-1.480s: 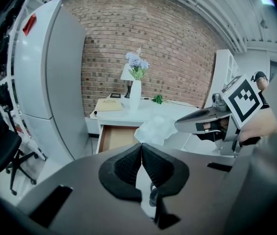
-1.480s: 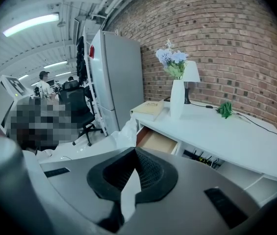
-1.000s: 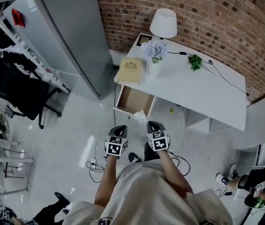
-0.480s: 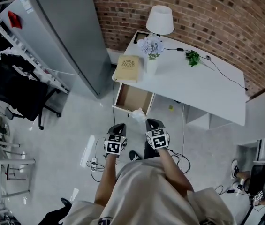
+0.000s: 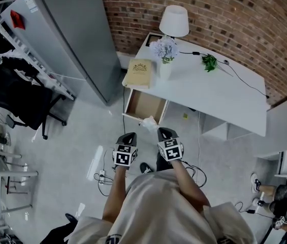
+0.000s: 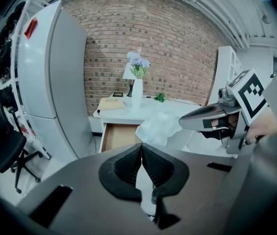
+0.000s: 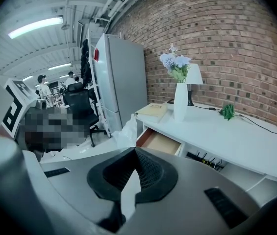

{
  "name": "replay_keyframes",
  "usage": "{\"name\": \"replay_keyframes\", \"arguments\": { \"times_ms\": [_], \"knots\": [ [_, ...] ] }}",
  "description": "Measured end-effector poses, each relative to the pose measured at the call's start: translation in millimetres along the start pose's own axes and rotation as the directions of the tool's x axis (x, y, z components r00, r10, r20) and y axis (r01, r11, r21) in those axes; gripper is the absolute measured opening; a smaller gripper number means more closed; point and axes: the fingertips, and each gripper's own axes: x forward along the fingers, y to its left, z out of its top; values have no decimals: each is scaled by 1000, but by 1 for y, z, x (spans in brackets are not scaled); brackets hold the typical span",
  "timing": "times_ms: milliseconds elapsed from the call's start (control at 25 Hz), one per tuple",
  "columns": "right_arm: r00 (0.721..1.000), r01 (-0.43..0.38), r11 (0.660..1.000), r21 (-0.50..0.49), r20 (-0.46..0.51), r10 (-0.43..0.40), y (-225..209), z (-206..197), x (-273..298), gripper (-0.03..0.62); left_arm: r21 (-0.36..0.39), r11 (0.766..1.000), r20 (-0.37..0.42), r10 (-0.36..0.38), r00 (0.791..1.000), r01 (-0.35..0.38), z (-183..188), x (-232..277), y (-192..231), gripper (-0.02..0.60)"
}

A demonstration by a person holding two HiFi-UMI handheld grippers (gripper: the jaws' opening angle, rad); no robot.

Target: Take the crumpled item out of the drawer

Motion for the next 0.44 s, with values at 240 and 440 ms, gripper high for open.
{"name": "replay_keyframes", "arguments": {
  "times_ms": [240, 440],
  "knots": [
    [1000, -8, 1000, -12, 2, 8, 4, 1, 2, 25, -9, 1000, 2, 2, 1000, -2, -4, -3, 1, 17],
    [1000, -16, 1000, -17, 3, 16, 9, 3, 7, 25, -25, 1000, 3, 15, 1000, -15, -5, -5, 10, 17]
  ]
}}
